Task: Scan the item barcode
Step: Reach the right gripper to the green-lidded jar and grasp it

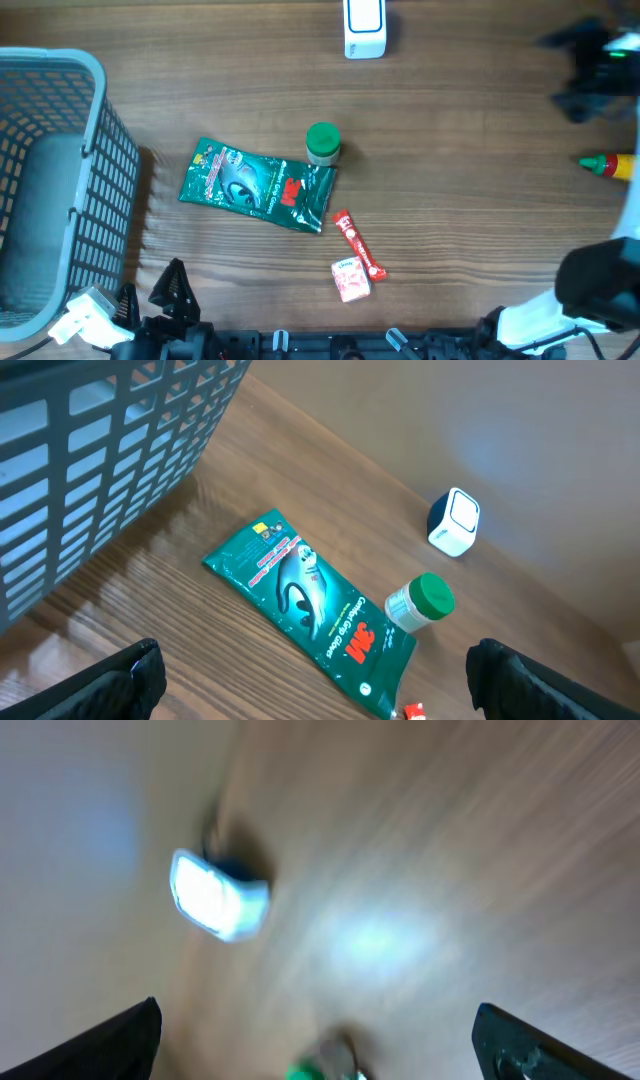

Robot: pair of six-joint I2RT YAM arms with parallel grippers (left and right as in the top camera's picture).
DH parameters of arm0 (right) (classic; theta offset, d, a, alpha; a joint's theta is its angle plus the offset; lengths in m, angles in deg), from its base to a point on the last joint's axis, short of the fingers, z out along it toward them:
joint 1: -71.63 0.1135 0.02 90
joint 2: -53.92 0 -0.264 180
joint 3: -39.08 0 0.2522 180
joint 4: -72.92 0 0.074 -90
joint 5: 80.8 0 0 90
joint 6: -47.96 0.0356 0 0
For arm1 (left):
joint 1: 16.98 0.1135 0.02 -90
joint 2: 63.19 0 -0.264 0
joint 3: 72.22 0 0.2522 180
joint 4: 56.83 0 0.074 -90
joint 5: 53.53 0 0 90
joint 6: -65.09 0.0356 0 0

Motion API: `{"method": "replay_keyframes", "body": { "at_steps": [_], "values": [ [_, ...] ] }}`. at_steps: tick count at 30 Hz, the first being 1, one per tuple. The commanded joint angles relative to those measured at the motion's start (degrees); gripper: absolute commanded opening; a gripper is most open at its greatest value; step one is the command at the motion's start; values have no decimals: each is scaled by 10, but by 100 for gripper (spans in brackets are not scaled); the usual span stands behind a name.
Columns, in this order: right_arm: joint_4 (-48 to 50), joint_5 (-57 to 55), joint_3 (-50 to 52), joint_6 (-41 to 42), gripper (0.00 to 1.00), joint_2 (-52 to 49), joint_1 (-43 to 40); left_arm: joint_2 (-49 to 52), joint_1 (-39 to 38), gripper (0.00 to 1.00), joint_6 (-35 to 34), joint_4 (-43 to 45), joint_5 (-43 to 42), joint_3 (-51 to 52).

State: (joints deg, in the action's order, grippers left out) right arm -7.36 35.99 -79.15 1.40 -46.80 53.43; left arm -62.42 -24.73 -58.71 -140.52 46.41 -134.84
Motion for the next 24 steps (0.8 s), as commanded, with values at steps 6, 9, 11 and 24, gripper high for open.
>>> {"method": "replay_keyframes", "body": {
  "at_steps": [6,9,11,24],
  "values": [
    [-34,-82,17,49,100,-2,257,-5,4,100,-3,2,-3,-2],
    [8,-157,51,47,100,-3,348,-5,4,100,-3,2,-3,-2],
    [43,-210,73,45,100,-7,397,-5,4,100,-3,2,-3,-2],
    [269,-377,133,-238,100,-149,551,-5,4,100,-3,2,-3,-2]
  ]
}}
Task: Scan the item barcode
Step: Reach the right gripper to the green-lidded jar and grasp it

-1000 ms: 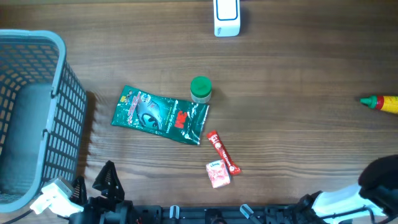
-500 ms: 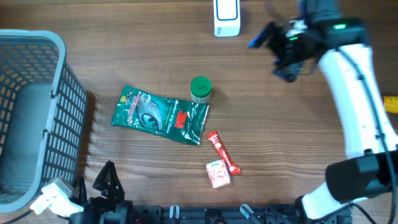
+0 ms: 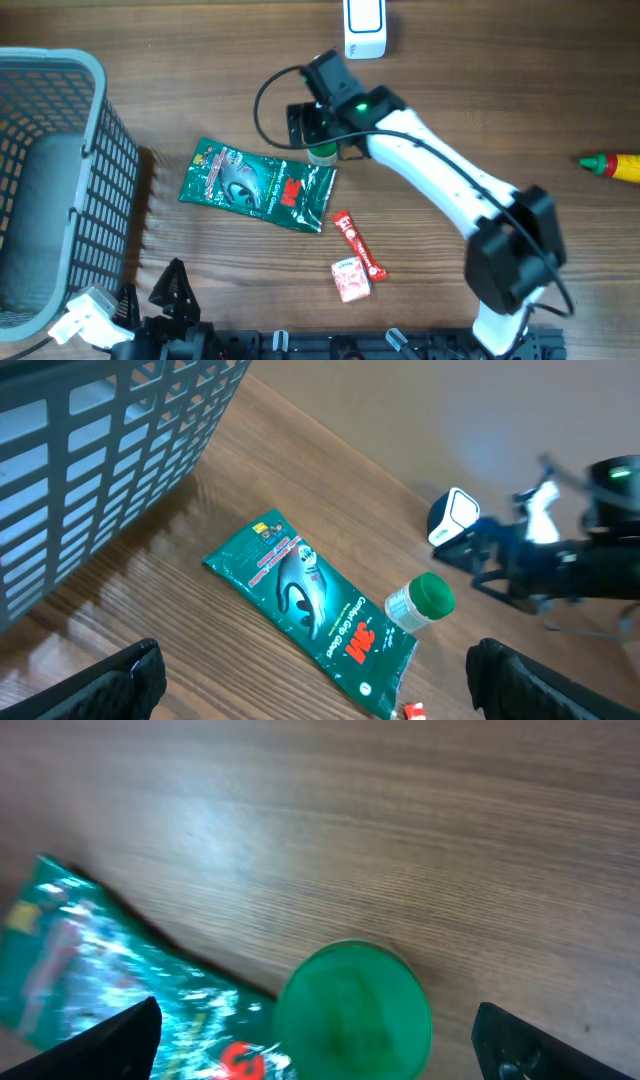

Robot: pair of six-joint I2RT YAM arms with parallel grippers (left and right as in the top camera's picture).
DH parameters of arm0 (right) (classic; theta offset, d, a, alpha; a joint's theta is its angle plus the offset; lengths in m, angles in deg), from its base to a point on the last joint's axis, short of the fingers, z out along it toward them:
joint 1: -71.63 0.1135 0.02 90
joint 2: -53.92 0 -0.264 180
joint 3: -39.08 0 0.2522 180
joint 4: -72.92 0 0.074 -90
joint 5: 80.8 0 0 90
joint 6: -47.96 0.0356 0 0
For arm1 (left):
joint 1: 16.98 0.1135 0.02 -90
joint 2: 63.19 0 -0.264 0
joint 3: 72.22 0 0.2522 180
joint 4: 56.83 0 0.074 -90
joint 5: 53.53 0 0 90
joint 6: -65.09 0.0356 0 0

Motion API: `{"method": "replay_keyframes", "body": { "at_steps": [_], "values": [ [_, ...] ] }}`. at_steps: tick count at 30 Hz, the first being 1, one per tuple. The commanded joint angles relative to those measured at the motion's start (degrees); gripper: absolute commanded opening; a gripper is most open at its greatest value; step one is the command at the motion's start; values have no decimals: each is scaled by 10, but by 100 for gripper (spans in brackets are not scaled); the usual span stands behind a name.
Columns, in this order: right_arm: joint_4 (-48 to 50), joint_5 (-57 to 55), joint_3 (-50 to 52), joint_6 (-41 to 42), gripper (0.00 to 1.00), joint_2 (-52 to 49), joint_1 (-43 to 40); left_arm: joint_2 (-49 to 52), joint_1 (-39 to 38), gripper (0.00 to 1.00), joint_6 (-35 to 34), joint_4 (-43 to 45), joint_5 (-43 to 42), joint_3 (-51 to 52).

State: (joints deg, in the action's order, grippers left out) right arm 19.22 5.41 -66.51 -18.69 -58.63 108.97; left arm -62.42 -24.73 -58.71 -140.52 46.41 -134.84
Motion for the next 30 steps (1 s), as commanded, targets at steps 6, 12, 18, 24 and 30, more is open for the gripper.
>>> {"method": "replay_keyframes", "body": {
  "at_steps": [6,12,18,24,30],
  "values": [
    [7,-12,11,-39,100,-34,-4,-5,4,100,-3,2,-3,-2],
    [-16,17,34,-38,73,-34,-4,-5,4,100,-3,2,-3,-2],
    [-31,17,33,-68,67,-32,-5,-5,4,100,-3,2,-3,-2],
    [-168,-32,24,-366,80,-13,-5,-5,4,100,-3,2,-3,-2],
    [-220,-90,-34,-254,90,27,-7,-5,4,100,-3,2,-3,-2]
  ]
}}
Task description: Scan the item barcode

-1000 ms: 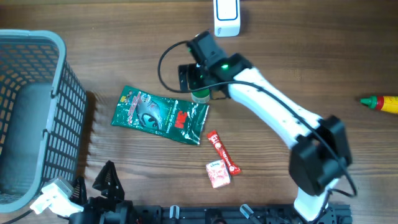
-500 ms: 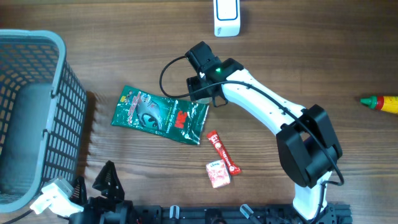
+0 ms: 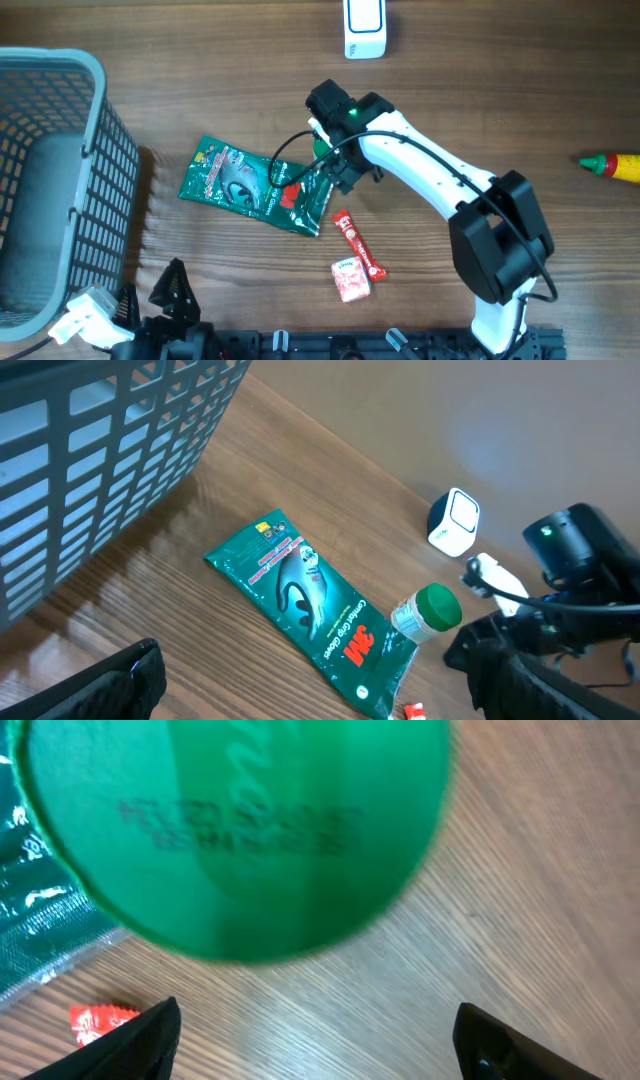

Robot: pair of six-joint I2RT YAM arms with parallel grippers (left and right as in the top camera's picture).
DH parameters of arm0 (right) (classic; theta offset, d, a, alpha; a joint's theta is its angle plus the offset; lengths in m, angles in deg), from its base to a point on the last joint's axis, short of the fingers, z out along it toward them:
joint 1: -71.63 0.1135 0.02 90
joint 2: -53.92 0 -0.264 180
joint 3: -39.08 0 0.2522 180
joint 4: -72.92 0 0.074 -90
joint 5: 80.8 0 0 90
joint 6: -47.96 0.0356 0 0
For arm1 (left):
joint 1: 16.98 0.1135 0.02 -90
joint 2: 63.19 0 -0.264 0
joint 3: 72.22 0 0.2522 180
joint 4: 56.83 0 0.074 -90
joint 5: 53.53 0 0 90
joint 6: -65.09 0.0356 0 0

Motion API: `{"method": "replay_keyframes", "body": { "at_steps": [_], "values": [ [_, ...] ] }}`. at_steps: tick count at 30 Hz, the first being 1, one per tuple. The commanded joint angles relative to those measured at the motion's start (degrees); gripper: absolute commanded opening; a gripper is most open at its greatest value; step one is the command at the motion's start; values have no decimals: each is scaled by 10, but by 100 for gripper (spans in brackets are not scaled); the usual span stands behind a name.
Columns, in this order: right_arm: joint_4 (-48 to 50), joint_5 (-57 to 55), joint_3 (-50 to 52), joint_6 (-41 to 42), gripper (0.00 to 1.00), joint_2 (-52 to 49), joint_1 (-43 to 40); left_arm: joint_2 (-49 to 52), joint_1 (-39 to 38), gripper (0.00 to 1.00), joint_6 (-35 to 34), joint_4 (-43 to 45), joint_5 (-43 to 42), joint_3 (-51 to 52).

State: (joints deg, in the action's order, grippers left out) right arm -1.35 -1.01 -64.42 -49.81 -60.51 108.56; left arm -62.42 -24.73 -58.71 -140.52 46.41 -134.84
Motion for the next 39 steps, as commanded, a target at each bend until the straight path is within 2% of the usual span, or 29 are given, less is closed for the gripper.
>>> {"method": "replay_keyframes", "body": {
  "at_steps": [1,4,7,9,11,12,14,29,38,39],
  "values": [
    [-18,-21,-70,107,96,53,-2,-5,4,100,-3,2,-3,-2],
    [-25,43,-97,378,100,81,-4,-5,4,100,-3,2,-3,-2],
    [-37,150,-96,716,100,88,-13,-5,4,100,-3,2,-3,-2],
    [-17,191,-92,862,100,88,-14,-5,4,100,-3,2,-3,-2],
    [-17,156,-91,858,100,88,-13,-5,4,100,-3,2,-3,-2],
    [-16,130,-91,861,95,86,-13,-5,4,100,-3,2,-3,-2],
    [-14,108,-91,896,93,80,-13,-5,4,100,-3,2,-3,-2],
    [15,180,-134,828,97,-37,-53,-5,4,100,-3,2,-3,-2],
    [16,207,-136,822,96,-117,-53,-5,4,100,-3,2,-3,-2],
    [16,205,-136,818,94,-118,-53,-5,4,100,-3,2,-3,-2]
  ]
}}
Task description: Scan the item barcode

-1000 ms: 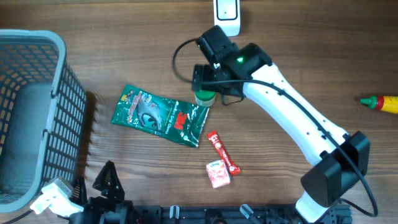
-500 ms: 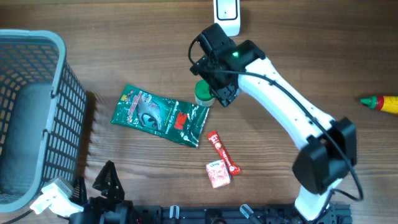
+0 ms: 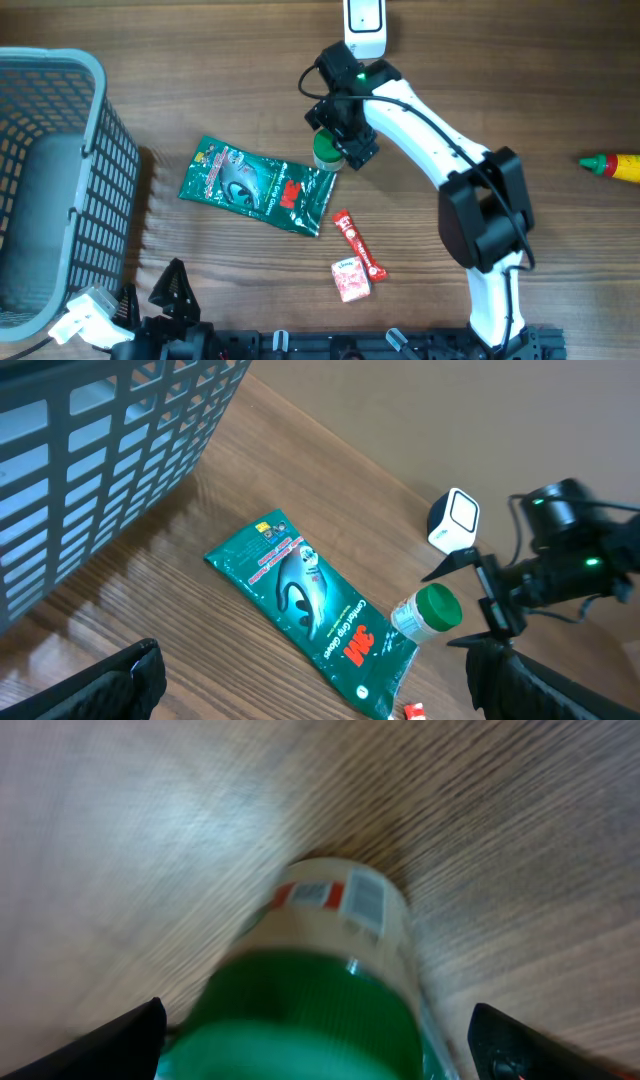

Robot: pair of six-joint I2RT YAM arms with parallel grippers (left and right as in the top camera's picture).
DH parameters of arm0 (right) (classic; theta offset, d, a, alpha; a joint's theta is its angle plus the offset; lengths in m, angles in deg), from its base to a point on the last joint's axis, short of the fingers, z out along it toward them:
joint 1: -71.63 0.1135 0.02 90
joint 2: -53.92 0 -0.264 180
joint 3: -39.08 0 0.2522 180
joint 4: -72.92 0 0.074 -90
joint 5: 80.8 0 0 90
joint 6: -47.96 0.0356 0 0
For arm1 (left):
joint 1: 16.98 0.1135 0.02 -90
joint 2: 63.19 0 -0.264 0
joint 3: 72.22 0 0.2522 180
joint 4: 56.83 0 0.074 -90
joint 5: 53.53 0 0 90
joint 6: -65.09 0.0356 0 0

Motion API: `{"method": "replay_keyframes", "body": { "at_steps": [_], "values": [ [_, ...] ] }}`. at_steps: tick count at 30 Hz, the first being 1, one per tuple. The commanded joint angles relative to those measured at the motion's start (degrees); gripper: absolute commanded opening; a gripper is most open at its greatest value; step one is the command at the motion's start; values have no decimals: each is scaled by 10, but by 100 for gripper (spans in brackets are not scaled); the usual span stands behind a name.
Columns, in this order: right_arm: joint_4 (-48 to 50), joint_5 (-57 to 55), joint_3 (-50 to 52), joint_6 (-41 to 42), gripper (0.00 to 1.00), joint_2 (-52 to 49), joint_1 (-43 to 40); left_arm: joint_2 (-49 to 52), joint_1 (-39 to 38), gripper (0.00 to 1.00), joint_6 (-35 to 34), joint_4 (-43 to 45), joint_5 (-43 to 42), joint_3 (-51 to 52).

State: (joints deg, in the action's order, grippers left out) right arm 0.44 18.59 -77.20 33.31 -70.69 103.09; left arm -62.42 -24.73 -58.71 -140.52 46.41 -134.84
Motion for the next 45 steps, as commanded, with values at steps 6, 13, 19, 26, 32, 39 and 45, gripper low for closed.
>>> {"method": "replay_keyframes", "body": {
  "at_steps": [6,13,19,26,32,39,45],
  "values": [
    [-12,1,-8,-149,76,-15,0,-5,4,100,-3,2,-3,-2],
    [-134,1,-11,-660,80,-4,-36,-5,4,100,-3,2,-3,-2],
    [-203,-34,-75,-718,93,5,-38,-5,4,100,-3,2,-3,-2],
    [-324,-36,-249,-505,100,20,-42,-5,4,100,-3,2,-3,-2],
    [-334,-32,-226,-12,100,26,-44,-5,4,100,-3,2,-3,-2],
    [-283,-43,-88,162,100,22,-44,-5,4,100,-3,2,-3,-2],
    [-171,-25,45,160,100,22,-43,-5,4,100,-3,2,-3,-2]
  ]
}}
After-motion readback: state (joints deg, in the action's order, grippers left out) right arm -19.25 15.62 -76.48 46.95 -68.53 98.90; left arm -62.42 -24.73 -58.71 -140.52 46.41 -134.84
